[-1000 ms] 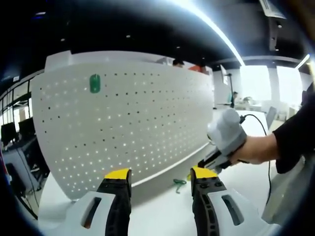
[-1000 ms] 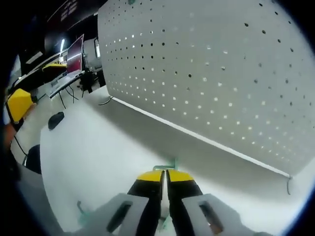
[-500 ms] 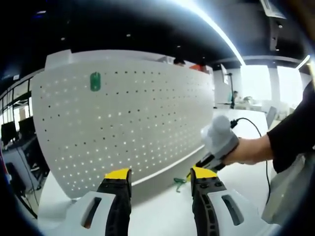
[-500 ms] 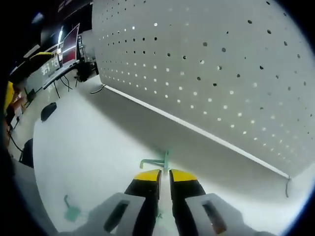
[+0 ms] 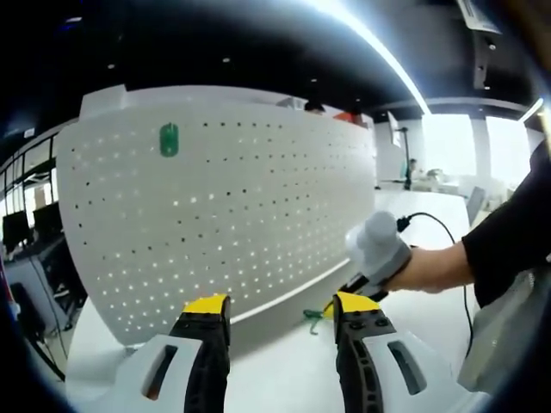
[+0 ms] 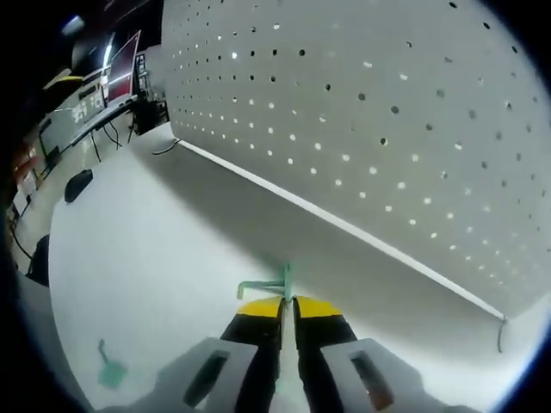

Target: Insert the hook assembly into the mounting plate slot until the hook locks in place.

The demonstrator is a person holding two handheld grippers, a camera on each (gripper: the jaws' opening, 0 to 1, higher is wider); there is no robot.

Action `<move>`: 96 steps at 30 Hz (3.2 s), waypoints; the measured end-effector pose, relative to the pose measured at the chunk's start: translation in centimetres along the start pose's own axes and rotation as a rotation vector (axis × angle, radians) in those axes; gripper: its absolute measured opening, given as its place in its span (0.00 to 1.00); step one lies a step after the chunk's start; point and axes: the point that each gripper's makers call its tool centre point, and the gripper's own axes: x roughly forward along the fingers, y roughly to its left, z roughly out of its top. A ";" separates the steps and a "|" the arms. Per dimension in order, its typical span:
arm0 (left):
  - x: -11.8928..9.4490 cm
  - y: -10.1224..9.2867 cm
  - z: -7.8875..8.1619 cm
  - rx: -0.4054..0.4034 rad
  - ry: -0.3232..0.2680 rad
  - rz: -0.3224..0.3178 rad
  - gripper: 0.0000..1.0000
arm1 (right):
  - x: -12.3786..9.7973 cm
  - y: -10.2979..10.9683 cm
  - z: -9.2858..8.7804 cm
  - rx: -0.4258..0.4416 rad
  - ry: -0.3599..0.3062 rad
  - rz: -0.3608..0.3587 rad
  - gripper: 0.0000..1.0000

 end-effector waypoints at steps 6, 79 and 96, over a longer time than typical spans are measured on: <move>0.0 -0.2 -0.1 0.001 0.003 -0.006 0.49 | -0.3 0.1 0.3 -0.013 -0.012 -0.004 0.02; 0.4 -1.0 -0.5 0.010 0.025 -0.043 0.46 | -2.1 -0.1 0.8 -0.075 -0.031 -0.016 0.00; 0.5 -1.4 -0.8 0.016 0.036 -0.055 0.45 | -2.7 -0.1 1.1 -0.067 -0.036 -0.004 0.00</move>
